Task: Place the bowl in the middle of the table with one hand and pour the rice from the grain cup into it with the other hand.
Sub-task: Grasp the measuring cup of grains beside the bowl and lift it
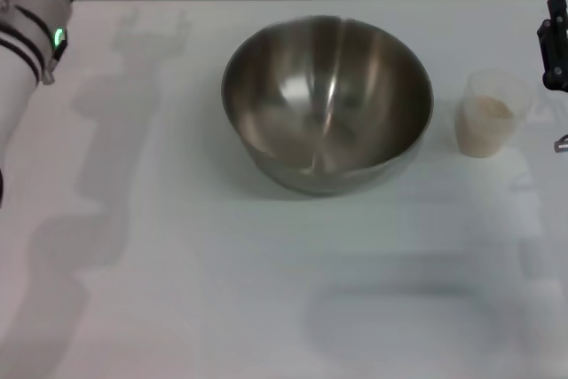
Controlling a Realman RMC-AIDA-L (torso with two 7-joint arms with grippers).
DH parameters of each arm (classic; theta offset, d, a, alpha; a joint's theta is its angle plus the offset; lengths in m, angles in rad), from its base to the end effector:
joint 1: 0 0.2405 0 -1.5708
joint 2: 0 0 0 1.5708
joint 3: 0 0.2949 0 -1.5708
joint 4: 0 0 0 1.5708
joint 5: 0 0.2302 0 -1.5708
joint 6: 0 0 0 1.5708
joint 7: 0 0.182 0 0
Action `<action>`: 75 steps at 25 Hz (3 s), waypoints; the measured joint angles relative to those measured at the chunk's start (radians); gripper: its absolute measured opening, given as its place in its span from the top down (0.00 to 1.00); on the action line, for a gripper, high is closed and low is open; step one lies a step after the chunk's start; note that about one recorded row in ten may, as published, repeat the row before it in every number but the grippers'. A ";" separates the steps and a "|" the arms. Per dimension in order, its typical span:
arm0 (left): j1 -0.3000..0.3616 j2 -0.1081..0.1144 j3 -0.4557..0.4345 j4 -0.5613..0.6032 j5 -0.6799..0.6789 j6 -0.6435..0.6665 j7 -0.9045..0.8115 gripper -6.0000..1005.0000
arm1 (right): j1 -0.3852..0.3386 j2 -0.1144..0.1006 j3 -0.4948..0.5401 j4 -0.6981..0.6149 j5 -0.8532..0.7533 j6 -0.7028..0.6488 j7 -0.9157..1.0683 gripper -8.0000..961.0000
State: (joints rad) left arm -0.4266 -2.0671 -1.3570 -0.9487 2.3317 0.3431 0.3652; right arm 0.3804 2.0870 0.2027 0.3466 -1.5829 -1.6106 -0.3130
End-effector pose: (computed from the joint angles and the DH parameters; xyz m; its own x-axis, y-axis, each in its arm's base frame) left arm -0.2367 0.4946 -0.0224 0.7017 0.0392 0.7114 0.7083 -0.1459 -0.6907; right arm 0.3168 0.3354 -0.0426 0.7774 0.3620 -0.5144 -0.5509 -0.0028 -0.8346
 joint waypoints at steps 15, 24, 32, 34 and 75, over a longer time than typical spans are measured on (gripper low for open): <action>-0.006 0.006 0.108 0.271 0.172 0.588 -0.525 0.19 | 0.001 0.002 0.002 0.018 0.000 -0.002 0.009 0.41; -0.026 0.004 0.001 0.352 0.334 0.530 -0.604 0.19 | -0.018 0.002 0.021 0.048 0.003 0.036 0.010 0.41; -0.051 0.007 -0.079 0.447 0.338 0.536 -0.558 0.19 | -0.069 0.002 0.036 0.102 0.005 0.089 0.012 0.41; -0.055 0.008 -0.091 0.455 0.340 0.536 -0.558 0.19 | -0.090 0.002 0.039 0.124 0.006 0.101 0.012 0.41; -0.095 0.005 -0.092 0.523 0.382 0.463 -0.425 0.19 | -0.180 0.002 0.027 0.142 0.072 0.245 0.088 0.41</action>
State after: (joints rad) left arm -0.5217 -2.0619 -1.4492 -0.4252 2.7136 0.8065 -0.0596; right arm 0.2003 2.0890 0.2296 0.4888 -1.5108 -1.3655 -0.2254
